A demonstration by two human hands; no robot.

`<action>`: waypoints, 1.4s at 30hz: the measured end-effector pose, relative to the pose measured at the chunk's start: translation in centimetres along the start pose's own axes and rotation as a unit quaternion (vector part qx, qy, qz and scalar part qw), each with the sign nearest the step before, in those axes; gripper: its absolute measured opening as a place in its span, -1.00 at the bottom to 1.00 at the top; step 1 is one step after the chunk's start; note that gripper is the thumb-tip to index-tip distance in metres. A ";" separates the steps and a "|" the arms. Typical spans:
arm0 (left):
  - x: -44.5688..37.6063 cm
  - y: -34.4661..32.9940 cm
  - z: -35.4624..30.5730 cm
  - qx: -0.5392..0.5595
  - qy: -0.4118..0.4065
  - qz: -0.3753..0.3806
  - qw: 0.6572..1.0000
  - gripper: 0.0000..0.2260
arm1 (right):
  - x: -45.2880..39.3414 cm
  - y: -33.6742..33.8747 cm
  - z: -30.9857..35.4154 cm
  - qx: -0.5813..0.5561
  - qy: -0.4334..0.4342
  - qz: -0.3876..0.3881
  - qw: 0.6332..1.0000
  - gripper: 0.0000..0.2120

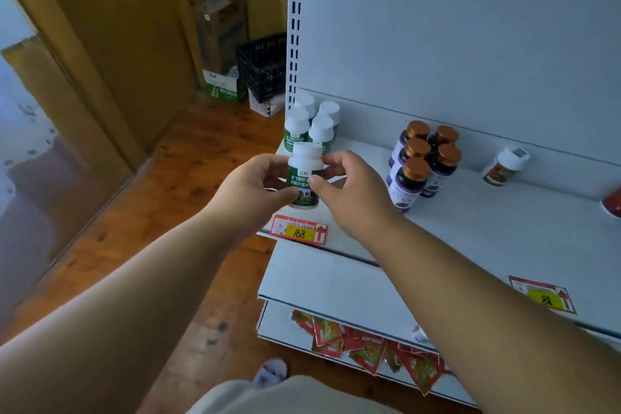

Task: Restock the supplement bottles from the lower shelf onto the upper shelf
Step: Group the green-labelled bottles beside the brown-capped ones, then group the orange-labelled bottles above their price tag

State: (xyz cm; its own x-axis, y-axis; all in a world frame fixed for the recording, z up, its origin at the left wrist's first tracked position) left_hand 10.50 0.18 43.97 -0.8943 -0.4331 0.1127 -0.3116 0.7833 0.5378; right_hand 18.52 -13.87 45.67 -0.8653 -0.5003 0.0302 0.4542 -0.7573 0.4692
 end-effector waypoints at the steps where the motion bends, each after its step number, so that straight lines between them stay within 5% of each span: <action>1: -1.5 0.3 0.1 -0.026 -0.005 -0.010 1.000 -0.64 | -1.2 -0.5 0.0 0.011 -0.007 -0.008 1.000 -0.65; 13: -11.1 -0.3 4.5 -0.111 -0.034 -0.025 0.993 -0.62 | -8.4 -4.9 -2.4 0.067 -0.036 -0.086 0.993 -0.73; 18: -10.9 0.0 4.3 -0.135 -0.026 -0.037 0.990 -0.56 | -7.6 -4.8 -3.0 0.058 -0.043 -0.096 0.993 -0.61; 23: -6.9 0.3 3.5 -0.149 0.000 -0.069 0.986 -0.63 | -3.8 -3.9 -3.4 0.079 -0.036 -0.085 0.993 -0.57; 30: 0.6 -4.5 -0.3 -0.151 -0.100 -0.025 0.983 -0.66 | 3.5 -0.2 -4.1 0.048 0.038 -0.120 0.991 -0.66; 38: 10.5 -15.6 -3.5 -0.140 -0.145 0.023 0.979 -0.71 | 16.5 7.7 -9.6 0.033 0.037 -0.186 0.981 -0.71; 42: 14.1 -23.2 -2.9 -0.136 -0.159 0.094 0.973 -0.69 | 22.5 10.5 -16.1 0.040 -0.031 -0.211 0.976 -0.69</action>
State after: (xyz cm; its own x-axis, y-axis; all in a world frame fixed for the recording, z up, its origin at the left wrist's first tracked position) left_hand 6.05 -25.43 35.53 -0.9949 -0.1007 -0.0107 -0.0758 0.6702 0.7383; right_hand 7.25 -39.80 37.02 -0.9841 -0.1228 -0.1287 0.0389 -0.8546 0.5179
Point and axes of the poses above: each hand's wrist, its own x-axis away from the middle knuckle, its own y-axis out of the back of the hand, z = x × y, the point moved 8 cm from there along -x, towards the middle knuckle, and after that the axes turned 9 degrees about -x, right-handed, at the moved point
